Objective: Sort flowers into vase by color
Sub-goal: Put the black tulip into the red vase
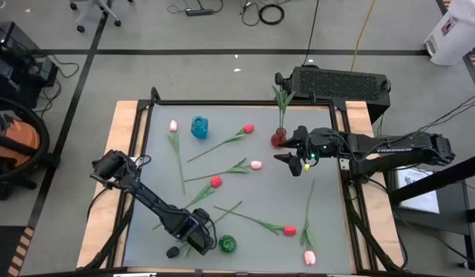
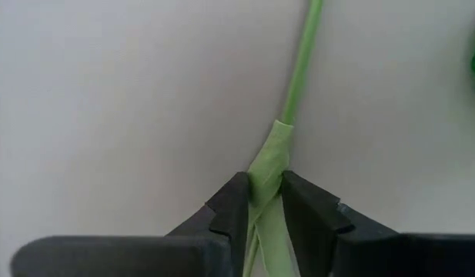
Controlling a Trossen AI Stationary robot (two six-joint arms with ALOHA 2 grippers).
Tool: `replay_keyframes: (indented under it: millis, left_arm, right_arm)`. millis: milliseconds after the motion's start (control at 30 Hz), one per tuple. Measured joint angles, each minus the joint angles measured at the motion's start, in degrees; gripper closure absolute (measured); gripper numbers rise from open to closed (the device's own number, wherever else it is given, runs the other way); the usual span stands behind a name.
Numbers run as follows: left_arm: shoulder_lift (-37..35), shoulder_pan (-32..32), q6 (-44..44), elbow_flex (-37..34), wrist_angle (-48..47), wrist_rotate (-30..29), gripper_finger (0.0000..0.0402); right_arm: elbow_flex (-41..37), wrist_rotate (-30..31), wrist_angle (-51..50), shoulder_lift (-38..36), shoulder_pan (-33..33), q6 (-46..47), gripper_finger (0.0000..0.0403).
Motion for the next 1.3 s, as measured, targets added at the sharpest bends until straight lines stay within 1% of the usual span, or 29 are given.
replay_keyframes:
  millis: [233,267,667,933,1067,1200,1300]
  left_arm:
    - [-0.05,0.00,0.02,0.00,0.02,-0.02,0.0390]
    - [-0.05,0.00,0.02,0.00,0.02,-0.02,0.0394]
    - [-0.07,-0.02,0.46,0.19,-0.04,0.07,0.0399]
    - [-0.07,-0.02,2.58,3.70,-0.63,-0.36,0.0400]
    - [-0.07,-0.02,3.89,6.35,-4.87,-1.06,0.0401]
    - [-0.05,0.11,7.21,9.40,-10.32,-1.25,0.0401]
    - [-0.05,0.27,9.32,11.81,-14.61,-1.50,0.0401]
  right_arm:
    - [0.00,0.00,0.00,0.00,0.00,-0.01,0.0150]
    - [0.00,0.00,0.00,0.00,-0.01,-0.02,0.0150]
    - [0.00,0.02,0.00,0.00,0.00,-0.02,0.0150]
    - [0.00,0.02,0.00,-0.01,0.00,0.22,0.0150]
    - [0.00,0.02,0.00,0.00,0.00,5.98,0.0150]
    - [0.00,0.02,0.00,0.00,0.00,13.46,0.0150]
    - [0.00,0.04,0.00,-0.02,-0.02,15.24,0.0150]
